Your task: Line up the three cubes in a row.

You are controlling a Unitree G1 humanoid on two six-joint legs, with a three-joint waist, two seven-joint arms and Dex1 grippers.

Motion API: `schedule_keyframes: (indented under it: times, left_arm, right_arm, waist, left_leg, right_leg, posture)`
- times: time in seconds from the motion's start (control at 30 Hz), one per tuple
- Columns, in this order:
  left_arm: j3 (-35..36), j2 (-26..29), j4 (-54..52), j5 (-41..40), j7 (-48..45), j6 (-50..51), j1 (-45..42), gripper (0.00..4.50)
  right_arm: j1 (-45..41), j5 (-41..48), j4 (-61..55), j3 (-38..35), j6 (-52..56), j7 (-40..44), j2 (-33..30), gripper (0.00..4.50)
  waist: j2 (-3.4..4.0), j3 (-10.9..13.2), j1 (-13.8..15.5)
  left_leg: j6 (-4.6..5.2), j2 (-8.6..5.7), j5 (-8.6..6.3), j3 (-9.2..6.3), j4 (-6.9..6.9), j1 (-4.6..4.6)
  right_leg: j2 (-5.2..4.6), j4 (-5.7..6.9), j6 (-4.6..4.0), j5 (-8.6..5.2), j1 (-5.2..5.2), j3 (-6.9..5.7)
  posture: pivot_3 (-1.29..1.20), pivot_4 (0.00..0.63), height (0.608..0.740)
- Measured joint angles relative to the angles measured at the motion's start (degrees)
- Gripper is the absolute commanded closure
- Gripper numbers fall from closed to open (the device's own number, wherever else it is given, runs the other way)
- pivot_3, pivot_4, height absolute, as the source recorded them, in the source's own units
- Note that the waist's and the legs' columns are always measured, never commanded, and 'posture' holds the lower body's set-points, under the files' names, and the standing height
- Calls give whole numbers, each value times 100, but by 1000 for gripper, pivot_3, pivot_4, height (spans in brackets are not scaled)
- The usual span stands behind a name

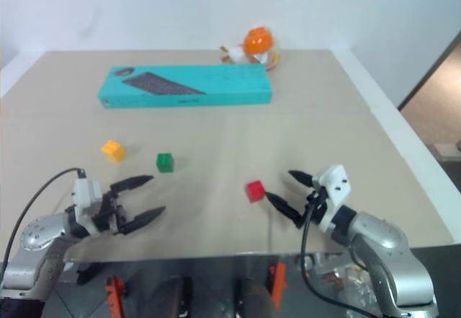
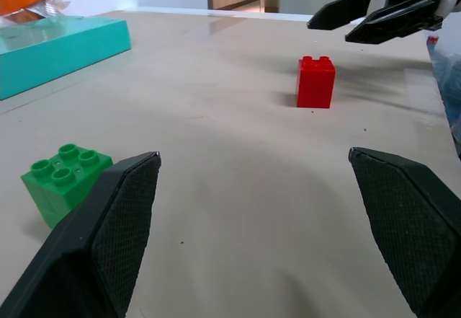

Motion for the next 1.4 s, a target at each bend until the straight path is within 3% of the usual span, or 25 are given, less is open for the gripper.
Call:
schedule_keyframes:
  times: [0.33, 0.6, 1.4]
  left_arm:
    - [-393, 430, -16, -26, -683, 373, -64, 149]
    - [-496, 429, -266, -96, -703, 649, -335, 149]
    - [-693, 207, -255, -95, -492, 742, -498, 149]
  right_arm:
    - [-69, -258, -184, 523, -99, 26, -62, 0]
    - [-302, -589, -413, 1378, 279, -884, 705, 0]
    - [-304, -1229, -213, 1509, 515, -1998, 1406, 0]
  waist:
    - [-2, -1, -3]
    - [-3, -2, -2]
    - [-4, -3, -3]
  left_leg:
    - [0, 6, 0, -1, 3, 1]
    - [0, 6, 1, -1, 7, 0]
    - [1, 7, 1, 2, 12, 0]
  right_leg:
    - [5, 1, -12, -3, -1, 0]
    - [7, 2, -4, 8, -3, 9]
    - [11, 3, -10, 9, -3, 15]
  posture:
    - [0, 150, 740]
    - [0, 150, 740]
    - [0, 150, 740]
